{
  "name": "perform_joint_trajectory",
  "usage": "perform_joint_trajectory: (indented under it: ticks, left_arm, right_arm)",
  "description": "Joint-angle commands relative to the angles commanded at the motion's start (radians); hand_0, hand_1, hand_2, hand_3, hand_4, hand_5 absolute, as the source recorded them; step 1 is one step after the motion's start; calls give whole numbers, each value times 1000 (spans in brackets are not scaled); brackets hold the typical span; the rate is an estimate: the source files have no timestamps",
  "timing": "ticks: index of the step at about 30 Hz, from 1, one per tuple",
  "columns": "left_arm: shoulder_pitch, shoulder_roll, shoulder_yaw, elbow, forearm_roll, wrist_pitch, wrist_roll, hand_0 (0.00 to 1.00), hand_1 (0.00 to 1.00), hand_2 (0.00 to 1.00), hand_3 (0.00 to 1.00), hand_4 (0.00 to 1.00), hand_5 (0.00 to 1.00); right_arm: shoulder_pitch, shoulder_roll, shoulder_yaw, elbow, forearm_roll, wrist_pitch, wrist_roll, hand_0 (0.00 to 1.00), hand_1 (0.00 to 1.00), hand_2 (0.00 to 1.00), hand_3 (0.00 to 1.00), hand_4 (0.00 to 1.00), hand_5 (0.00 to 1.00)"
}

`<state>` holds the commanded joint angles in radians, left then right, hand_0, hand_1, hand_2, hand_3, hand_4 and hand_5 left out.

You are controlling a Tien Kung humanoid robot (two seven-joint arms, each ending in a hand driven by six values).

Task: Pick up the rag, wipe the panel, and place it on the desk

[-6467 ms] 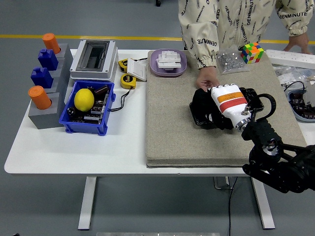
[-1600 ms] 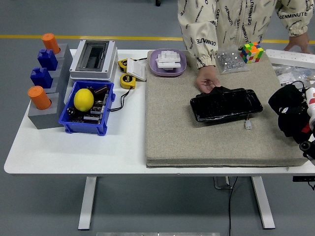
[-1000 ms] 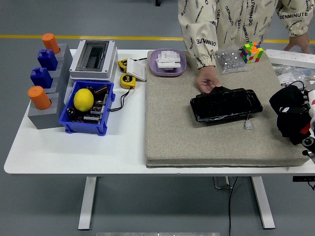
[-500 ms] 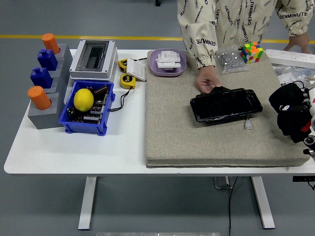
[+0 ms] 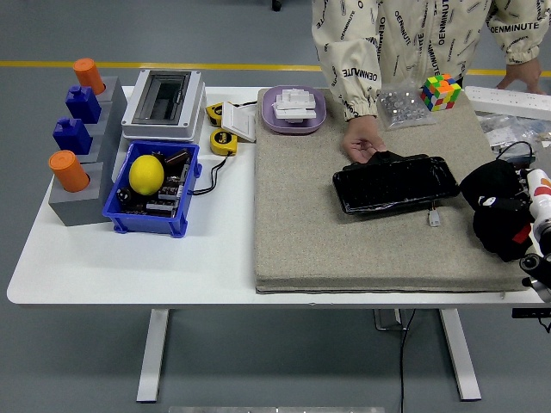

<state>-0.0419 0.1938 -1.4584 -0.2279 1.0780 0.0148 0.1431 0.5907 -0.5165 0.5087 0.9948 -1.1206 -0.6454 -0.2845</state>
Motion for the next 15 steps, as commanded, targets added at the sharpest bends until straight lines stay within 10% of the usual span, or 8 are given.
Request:
perform_joint_trajectory:
  ticks: [15]
  left_arm:
    - [-1,1,7,0,-2,-1,0,609,640,655,561,628,440]
  right_arm:
    - [-3,4,-4,-21,22,0,33,396,434,472,494,963,236]
